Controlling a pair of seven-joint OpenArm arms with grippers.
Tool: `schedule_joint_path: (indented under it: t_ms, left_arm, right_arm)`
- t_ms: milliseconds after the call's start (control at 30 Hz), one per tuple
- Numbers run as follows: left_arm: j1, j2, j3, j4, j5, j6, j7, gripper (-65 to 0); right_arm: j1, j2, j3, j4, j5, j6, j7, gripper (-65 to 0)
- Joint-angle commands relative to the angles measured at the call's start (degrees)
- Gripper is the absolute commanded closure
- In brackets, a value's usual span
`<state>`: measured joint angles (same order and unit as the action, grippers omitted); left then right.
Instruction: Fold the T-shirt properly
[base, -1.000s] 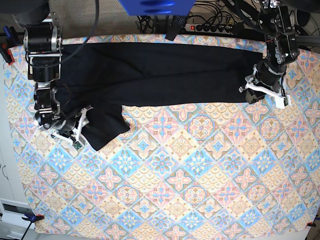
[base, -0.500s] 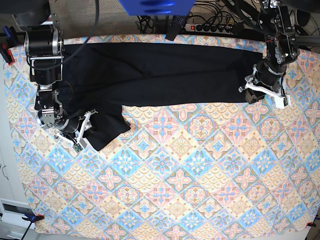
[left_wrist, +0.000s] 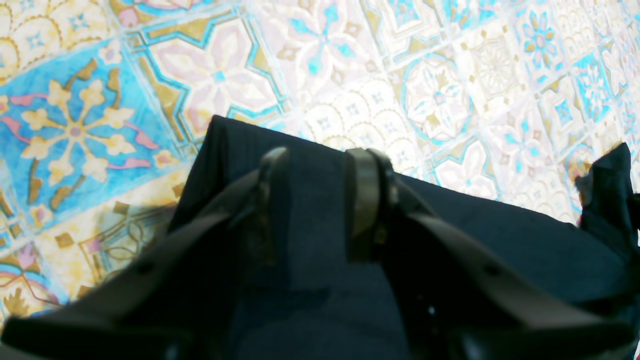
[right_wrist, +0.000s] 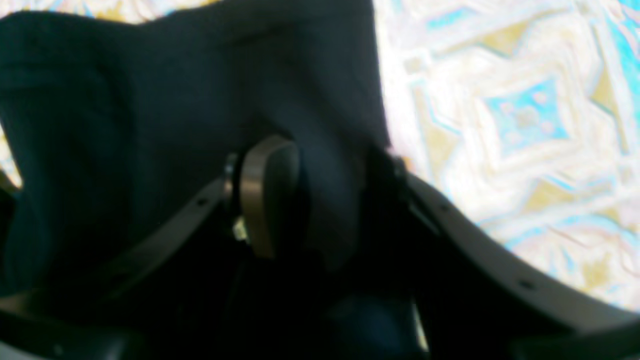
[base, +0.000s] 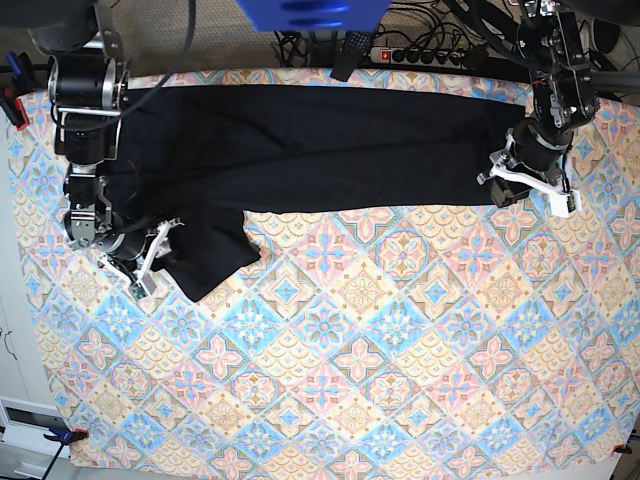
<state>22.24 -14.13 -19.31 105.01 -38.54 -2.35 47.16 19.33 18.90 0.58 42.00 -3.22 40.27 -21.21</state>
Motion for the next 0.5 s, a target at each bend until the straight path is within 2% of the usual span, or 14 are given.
schedule_joint_path:
  t_ms: [0, 367, 467]
  left_arm:
    - [-0.1, -0.5, -0.2, 1.1, -0.3, -0.2, -0.9, -19.0]
    - [-0.1, -0.6, -0.2, 1.0, -0.3, -0.2, -0.9, -19.0]
    - [-0.1, -0.6, -0.2, 1.0, -0.3, -0.2, -0.9, -19.0]
  right_arm:
    - [0.8, 1.1, 0.3, 0.3, -0.8, -0.3, -1.0, -26.9]
    - [2.8, 1.7, -0.4, 0.0, -0.8, -0.3, -1.3, -27.0]
    - [1.3, 1.7, -4.1, 0.0, -0.8, -0.3, -1.3, -27.0]
